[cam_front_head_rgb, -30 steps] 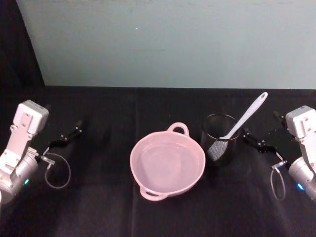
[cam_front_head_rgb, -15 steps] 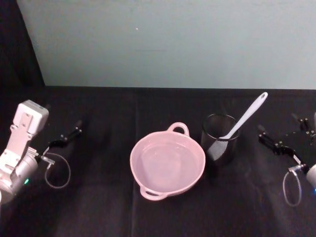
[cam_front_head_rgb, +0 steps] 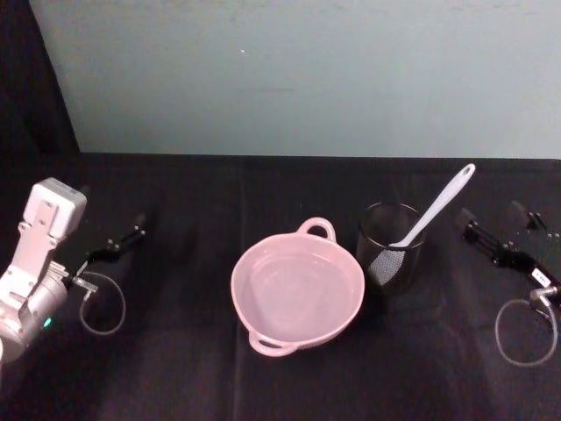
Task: Use the one hand to pick up the spoon and stir the clear water in the bowl.
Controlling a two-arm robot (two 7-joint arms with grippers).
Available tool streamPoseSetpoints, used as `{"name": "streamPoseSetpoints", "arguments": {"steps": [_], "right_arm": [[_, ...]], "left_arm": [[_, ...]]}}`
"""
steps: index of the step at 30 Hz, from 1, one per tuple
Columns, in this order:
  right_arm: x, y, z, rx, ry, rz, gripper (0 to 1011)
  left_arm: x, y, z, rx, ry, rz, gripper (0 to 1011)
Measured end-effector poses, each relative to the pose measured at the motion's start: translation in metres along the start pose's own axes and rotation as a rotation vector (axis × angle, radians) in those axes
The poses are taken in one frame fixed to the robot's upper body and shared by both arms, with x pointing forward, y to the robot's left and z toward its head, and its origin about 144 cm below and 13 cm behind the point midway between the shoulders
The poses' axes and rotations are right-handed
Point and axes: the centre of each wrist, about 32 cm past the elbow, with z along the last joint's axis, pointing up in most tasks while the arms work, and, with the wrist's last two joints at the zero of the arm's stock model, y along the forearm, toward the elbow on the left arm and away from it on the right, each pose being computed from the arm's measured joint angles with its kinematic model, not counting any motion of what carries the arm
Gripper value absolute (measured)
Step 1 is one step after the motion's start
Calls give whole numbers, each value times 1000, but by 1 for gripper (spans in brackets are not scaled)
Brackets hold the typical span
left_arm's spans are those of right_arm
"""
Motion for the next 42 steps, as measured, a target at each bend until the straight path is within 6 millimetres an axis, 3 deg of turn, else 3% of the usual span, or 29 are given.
{"name": "streamPoseSetpoints", "arguments": {"steps": [19, 42], "right_arm": [[17, 35, -4, -14, 375, 87, 1003], [20, 62, -13, -8, 425, 126, 1003]], "left_arm": [[0, 0, 0, 0, 0, 0, 1005], [0, 0, 0, 0, 0, 0, 1005]]}}
